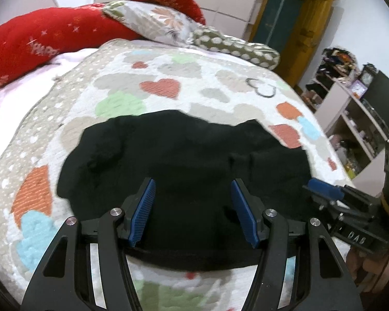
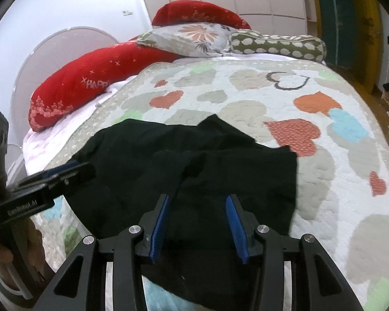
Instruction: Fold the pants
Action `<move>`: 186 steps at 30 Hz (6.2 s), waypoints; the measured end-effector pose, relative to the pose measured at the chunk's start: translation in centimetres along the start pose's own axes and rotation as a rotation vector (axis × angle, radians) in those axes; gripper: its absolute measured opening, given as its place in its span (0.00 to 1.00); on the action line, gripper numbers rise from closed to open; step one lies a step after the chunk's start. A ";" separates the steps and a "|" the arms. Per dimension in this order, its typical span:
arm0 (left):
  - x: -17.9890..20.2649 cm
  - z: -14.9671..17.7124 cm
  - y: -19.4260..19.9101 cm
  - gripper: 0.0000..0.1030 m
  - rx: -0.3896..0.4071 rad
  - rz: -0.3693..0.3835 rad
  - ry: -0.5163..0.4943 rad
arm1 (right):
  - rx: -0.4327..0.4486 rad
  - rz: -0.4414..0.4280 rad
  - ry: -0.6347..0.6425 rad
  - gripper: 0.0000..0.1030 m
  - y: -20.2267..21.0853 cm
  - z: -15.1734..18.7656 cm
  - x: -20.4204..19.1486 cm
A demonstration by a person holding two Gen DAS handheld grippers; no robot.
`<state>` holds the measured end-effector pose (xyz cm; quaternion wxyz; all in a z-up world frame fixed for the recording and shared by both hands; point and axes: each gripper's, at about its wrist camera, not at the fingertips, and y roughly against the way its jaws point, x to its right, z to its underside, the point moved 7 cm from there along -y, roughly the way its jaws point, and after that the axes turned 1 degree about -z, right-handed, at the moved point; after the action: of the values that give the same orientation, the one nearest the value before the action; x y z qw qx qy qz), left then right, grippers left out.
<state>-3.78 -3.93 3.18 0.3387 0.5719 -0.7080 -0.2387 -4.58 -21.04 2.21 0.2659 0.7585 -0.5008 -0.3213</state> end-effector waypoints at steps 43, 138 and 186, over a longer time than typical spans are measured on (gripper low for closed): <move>-9.0 4.6 2.5 0.70 -0.026 -0.064 0.287 | -0.077 -0.200 0.192 0.47 -8.9 -6.9 -8.9; 5.4 -0.7 -3.5 0.62 -0.026 0.023 -0.134 | 0.101 -0.065 -0.110 0.11 1.1 -3.6 4.3; 6.4 4.8 -2.8 0.70 -0.116 0.152 -0.100 | -0.015 -0.044 -0.096 0.05 3.4 3.8 5.8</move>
<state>-6.26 -11.02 -0.67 0.3525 0.4835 -0.7503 -0.2811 -7.78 -27.94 0.93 0.2401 0.7511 -0.4937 -0.3668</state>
